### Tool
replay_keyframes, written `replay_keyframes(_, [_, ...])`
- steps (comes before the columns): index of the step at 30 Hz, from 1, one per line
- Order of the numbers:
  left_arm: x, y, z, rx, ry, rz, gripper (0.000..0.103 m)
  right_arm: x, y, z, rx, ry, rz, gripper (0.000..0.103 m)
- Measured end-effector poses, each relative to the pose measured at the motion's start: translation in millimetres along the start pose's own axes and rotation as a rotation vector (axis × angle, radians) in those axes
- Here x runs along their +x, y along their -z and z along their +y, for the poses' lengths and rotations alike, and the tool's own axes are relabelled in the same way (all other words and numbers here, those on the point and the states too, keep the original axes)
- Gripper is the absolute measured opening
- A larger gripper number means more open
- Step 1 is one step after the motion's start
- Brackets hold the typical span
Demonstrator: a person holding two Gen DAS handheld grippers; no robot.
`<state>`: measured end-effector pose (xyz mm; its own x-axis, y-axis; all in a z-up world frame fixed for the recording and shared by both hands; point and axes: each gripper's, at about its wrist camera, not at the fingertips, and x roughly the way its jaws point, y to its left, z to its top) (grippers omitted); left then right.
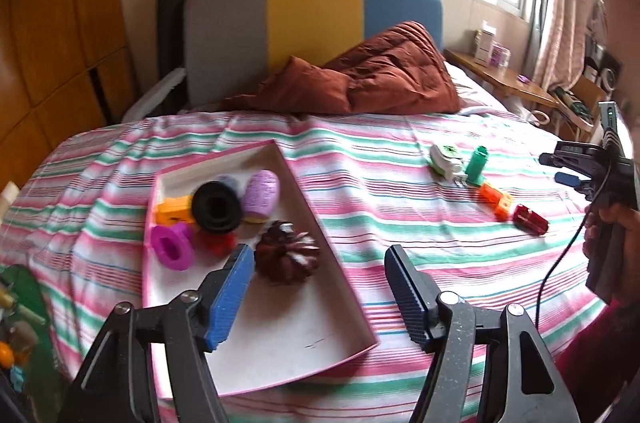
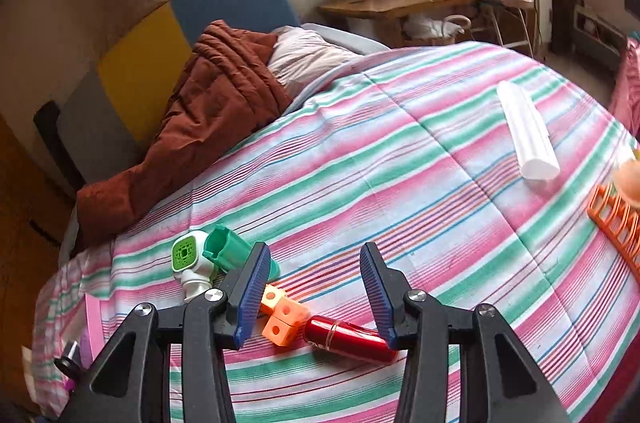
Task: Organize rigid objects
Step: 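Move both tools back toward the plug, green cup and orange blocks, then grasp the white plug with green face with the left tool while the right tool approaches the green cup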
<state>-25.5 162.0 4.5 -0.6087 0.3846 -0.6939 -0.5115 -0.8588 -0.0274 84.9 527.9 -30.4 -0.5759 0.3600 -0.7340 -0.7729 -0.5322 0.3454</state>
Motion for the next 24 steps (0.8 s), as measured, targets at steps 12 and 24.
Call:
replay_keyframes(12, [74.4,-36.4,-62.7,0.005,0.138,0.129,0.069,2.5,2.7,-1.4,0.038,-0.06,0.054,0.047])
replay_keyframes(24, [159.6,-87.0,-121.6,0.078,0.145,0.173,0.086,3.9,1.5,-3.5,0.077,-0.123,0.081,0.047])
